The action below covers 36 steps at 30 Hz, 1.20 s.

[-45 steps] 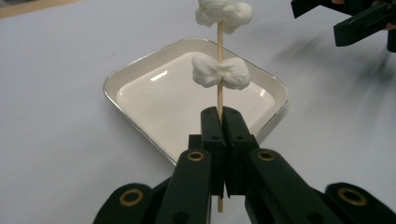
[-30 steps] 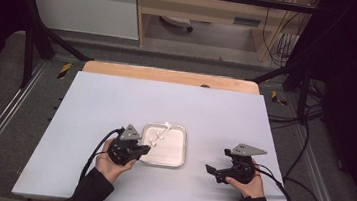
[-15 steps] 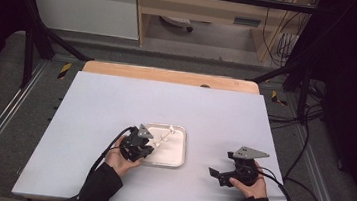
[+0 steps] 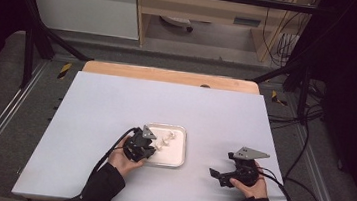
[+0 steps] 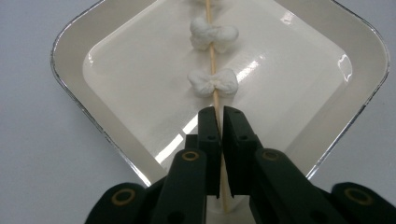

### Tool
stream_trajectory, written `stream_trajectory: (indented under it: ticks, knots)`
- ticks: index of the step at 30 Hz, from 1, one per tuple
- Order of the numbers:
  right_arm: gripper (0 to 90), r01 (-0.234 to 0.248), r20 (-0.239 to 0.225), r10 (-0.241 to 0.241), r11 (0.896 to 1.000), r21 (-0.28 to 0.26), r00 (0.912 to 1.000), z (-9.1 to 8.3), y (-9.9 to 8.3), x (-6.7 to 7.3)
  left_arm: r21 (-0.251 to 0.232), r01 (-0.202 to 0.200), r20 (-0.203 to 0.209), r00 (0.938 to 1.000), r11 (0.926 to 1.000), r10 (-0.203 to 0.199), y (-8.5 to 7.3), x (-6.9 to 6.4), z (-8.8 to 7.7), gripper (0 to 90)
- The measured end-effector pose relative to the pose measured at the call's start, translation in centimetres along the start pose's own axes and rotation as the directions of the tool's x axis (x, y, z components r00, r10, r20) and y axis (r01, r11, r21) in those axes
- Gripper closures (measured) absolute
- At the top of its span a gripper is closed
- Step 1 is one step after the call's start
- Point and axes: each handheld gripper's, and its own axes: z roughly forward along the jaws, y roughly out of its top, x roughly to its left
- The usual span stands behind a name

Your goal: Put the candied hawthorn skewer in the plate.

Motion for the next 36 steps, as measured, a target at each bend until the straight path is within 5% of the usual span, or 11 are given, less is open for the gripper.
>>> stream_trajectory:
  ticks: [6,14,24,36]
  knots:
    - [0.7,0.003,0.001,-0.003,1.0,-0.001,1.0,0.0,0.0,0.0,-0.035,-0.027,0.013,0.9996,0.999,0.027,-0.2,0.0,-0.9,72.4]
    - [0.7,-0.006,0.007,0.006,1.0,-0.008,1.0,-0.3,0.1,-0.1,-0.107,-0.068,0.016,0.9974,0.9919,0.07,-1.1,0.9,-3.4,40.3]
    - [0.6,-0.019,0.013,0.019,1.0,-0.016,0.9997,-0.6,0.0,-0.3,-0.132,-0.025,0.007,0.9996,0.9909,0.026,-4.4,3.3,-5.7,16.2]
    - [0.6,-0.023,0.017,0.023,1.0,-0.005,0.9996,-0.7,-0.2,-0.5,-0.189,0.069,0.006,0.9976,0.9795,-0.069,-10.0,6.2,-6.8,9.9]
